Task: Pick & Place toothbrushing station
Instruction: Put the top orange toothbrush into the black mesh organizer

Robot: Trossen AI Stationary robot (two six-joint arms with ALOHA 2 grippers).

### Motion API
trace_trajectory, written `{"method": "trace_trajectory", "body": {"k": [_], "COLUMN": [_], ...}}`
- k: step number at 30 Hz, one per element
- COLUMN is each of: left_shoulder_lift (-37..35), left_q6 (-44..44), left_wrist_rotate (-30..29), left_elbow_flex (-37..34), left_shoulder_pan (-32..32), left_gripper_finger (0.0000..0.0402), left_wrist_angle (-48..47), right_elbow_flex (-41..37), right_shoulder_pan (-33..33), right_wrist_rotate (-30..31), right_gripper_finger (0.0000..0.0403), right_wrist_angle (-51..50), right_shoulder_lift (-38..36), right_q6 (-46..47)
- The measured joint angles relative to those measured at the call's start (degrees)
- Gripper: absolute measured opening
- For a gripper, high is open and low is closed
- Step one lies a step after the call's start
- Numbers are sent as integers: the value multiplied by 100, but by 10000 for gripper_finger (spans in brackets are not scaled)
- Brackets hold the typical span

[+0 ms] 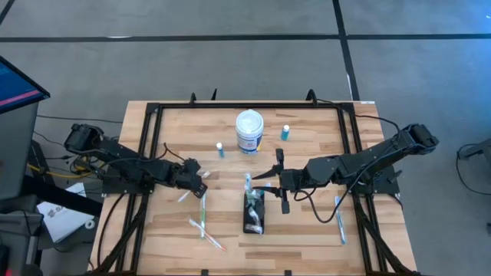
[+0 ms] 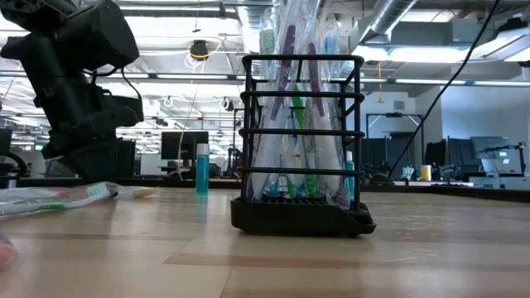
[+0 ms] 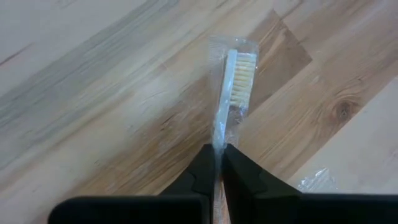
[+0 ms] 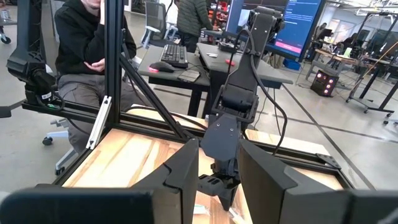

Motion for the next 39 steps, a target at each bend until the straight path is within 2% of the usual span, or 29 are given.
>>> {"method": "trace_trajectory", "body": {"k": [14,24,39], "left_shoulder_lift": [-965,-1347,-1357], "left_q6": [706,1995,4042], "left_wrist_rotate": [-582,-692,-696], "left_elbow_flex": [9,13,17], "left_shoulder_pan": [-31,-316,-611], "left_gripper_finger": [6,6,6], "left_wrist_angle": [449,2312,5282], "right_elbow_flex": [0,0,0], "right_shoulder_pan": [0,-2,0], "right_wrist_rotate": [0,0,0], "right_gripper_finger": [102,102,102], "right_wrist_angle": [-84,-107,-83], "right_shoulder_lift": [0,0,0], "right_q6": [2,2,2]}}
